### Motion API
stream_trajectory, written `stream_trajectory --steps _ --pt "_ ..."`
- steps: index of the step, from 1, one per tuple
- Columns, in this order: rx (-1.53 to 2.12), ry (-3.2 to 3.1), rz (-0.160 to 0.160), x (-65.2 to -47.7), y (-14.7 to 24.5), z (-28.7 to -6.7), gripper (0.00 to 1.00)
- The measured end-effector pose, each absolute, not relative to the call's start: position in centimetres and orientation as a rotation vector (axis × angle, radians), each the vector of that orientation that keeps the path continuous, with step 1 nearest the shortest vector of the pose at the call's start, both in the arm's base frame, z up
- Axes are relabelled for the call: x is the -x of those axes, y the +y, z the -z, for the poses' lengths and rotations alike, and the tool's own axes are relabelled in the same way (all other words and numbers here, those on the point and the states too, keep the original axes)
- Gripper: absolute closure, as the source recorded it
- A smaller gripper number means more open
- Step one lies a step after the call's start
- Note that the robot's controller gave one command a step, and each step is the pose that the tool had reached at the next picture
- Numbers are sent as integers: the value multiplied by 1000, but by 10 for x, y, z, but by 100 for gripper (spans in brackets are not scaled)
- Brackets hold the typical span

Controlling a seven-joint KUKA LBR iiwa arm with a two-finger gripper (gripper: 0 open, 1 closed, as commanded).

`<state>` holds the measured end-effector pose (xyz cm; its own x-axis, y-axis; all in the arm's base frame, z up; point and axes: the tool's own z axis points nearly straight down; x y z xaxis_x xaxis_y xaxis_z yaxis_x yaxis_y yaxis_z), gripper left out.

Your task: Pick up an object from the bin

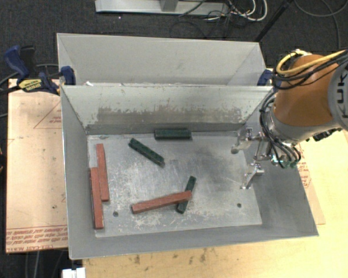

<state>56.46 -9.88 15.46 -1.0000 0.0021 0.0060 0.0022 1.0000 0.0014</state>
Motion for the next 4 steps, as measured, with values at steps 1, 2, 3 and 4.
stream_trajectory --steps 1,2,3,4 --pt "0 -3143 1 -567 -99 -158 0" --pt "91 -3148 -1 -560 -66 -115 0" --pt "111 -3144 1 -557 -54 -101 0" --pt "36 -3138 1 -531 -19 -91 0"
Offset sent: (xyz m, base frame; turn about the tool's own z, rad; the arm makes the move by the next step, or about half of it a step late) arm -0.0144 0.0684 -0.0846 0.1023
